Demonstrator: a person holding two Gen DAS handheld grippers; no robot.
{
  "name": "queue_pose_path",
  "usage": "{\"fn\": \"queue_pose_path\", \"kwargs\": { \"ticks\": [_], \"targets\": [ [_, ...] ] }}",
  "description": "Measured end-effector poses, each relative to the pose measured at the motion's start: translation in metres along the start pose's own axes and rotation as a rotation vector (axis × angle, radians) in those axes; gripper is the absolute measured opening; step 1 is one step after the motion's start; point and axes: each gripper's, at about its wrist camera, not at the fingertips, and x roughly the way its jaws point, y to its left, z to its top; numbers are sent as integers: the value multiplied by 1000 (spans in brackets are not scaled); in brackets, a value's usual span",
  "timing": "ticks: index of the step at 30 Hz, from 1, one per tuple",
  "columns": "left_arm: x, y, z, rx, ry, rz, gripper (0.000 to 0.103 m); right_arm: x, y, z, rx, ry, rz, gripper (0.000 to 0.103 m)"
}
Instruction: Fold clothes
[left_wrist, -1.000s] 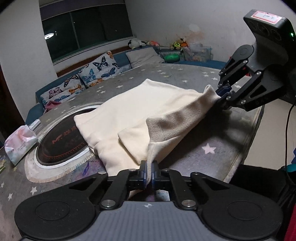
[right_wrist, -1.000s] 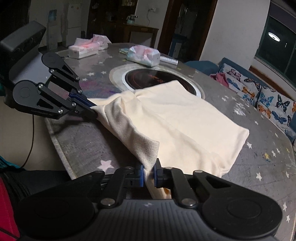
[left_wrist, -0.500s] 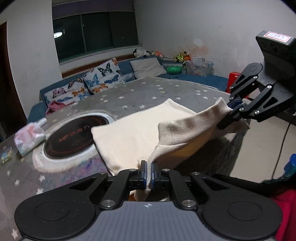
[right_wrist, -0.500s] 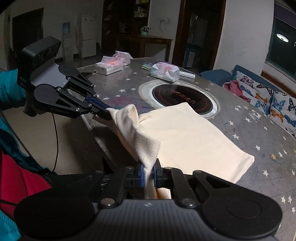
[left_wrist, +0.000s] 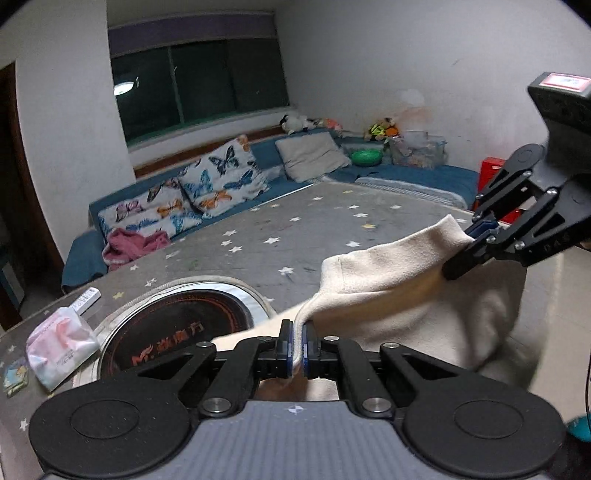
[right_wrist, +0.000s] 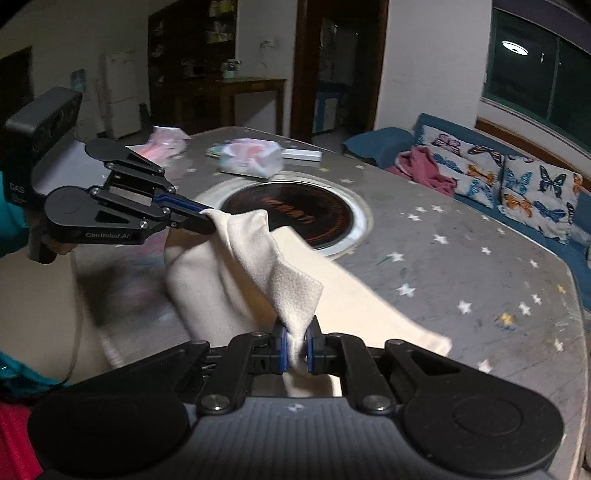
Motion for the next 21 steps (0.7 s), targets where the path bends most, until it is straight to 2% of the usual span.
{"fn": "queue_pose_path", "kwargs": {
  "ticks": [7, 12, 17, 21],
  "targets": [
    [74, 27, 16, -44, 88, 42, 5, 57, -43, 22, 50, 43, -48, 8],
    [119, 39, 8, -98, 167, 70, 5, 103, -67, 19, 145, 78, -91, 11],
    [136, 46, 0, -149, 206, 98, 10, 128, -86, 4, 280, 82, -157, 21],
    [134, 50, 3, -172, 198, 102, 15, 116, -94, -1, 335, 46, -190, 25]
  ]
}}
